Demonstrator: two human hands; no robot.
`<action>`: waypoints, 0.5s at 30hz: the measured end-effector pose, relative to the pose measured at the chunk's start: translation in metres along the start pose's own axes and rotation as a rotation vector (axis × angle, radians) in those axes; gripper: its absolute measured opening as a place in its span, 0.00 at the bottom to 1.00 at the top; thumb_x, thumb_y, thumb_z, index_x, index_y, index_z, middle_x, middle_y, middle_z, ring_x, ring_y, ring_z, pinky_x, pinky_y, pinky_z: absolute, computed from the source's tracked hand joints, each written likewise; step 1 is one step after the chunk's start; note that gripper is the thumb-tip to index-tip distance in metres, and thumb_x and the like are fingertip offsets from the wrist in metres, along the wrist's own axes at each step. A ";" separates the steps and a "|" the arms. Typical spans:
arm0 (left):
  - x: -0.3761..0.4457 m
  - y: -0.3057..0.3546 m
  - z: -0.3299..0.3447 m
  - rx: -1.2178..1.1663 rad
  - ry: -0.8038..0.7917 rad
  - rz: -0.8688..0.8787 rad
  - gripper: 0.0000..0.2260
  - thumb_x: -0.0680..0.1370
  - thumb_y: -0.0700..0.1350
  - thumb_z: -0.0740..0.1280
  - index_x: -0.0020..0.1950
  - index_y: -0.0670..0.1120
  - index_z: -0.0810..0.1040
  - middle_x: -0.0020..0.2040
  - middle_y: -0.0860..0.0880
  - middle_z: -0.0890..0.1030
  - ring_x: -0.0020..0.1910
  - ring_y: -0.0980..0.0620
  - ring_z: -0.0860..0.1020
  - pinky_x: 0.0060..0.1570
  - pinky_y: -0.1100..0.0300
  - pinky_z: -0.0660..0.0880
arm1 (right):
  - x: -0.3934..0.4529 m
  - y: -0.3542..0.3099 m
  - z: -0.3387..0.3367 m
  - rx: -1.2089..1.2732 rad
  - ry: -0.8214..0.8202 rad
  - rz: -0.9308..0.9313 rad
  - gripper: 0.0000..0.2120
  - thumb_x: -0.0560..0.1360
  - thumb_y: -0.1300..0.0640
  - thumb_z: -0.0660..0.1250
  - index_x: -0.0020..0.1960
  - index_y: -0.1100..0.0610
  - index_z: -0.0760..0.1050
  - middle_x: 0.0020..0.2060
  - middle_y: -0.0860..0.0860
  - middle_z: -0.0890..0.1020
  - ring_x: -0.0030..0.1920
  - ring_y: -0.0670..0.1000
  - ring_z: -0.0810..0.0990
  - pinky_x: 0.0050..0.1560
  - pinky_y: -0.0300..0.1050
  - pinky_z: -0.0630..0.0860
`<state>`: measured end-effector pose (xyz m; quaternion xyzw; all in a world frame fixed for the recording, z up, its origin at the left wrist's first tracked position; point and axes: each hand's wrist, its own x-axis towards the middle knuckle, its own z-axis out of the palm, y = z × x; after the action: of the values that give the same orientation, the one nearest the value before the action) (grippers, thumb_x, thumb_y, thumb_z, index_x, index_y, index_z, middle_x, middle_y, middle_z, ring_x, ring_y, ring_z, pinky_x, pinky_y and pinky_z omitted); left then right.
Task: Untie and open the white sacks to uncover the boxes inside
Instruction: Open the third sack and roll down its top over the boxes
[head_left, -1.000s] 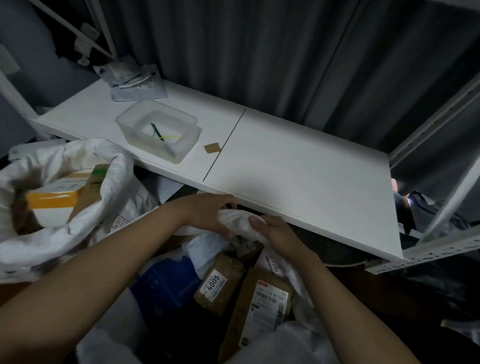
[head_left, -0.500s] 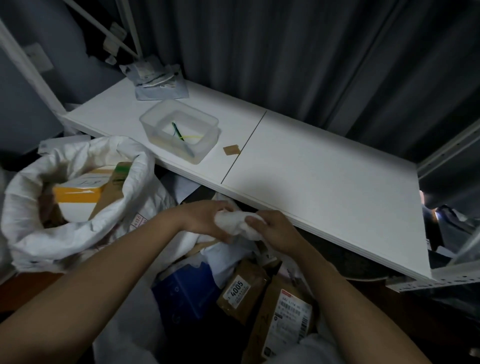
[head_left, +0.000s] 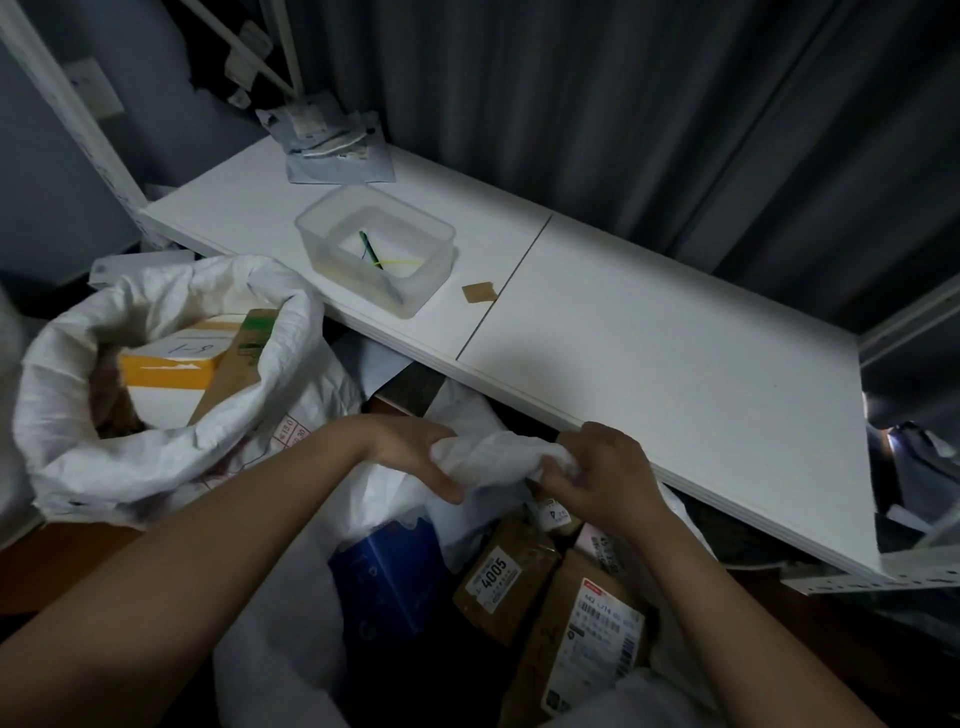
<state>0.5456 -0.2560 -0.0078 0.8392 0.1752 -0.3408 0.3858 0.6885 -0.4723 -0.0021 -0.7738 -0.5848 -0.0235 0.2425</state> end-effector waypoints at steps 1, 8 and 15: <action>0.000 0.002 -0.002 0.026 -0.001 -0.025 0.37 0.67 0.63 0.73 0.72 0.52 0.65 0.66 0.58 0.69 0.65 0.55 0.68 0.65 0.61 0.65 | -0.002 0.001 0.001 -0.030 0.046 -0.032 0.16 0.70 0.46 0.61 0.29 0.55 0.70 0.24 0.50 0.74 0.27 0.52 0.74 0.33 0.36 0.62; -0.011 0.009 -0.013 0.124 0.008 -0.067 0.25 0.67 0.56 0.76 0.60 0.49 0.77 0.55 0.52 0.79 0.53 0.53 0.77 0.55 0.60 0.74 | -0.003 0.001 -0.005 -0.067 -0.031 -0.023 0.15 0.71 0.46 0.59 0.33 0.56 0.71 0.29 0.51 0.75 0.33 0.53 0.75 0.35 0.39 0.63; -0.046 0.017 -0.031 -0.254 0.310 0.209 0.21 0.67 0.46 0.78 0.58 0.50 0.78 0.51 0.57 0.82 0.50 0.60 0.80 0.53 0.69 0.75 | 0.029 -0.042 -0.005 0.109 -0.200 -0.032 0.27 0.77 0.41 0.61 0.71 0.56 0.67 0.58 0.56 0.78 0.56 0.54 0.76 0.56 0.47 0.72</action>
<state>0.5366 -0.2446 0.0484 0.8398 0.1860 -0.1410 0.4901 0.6607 -0.4402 0.0258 -0.7485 -0.6188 0.0819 0.2240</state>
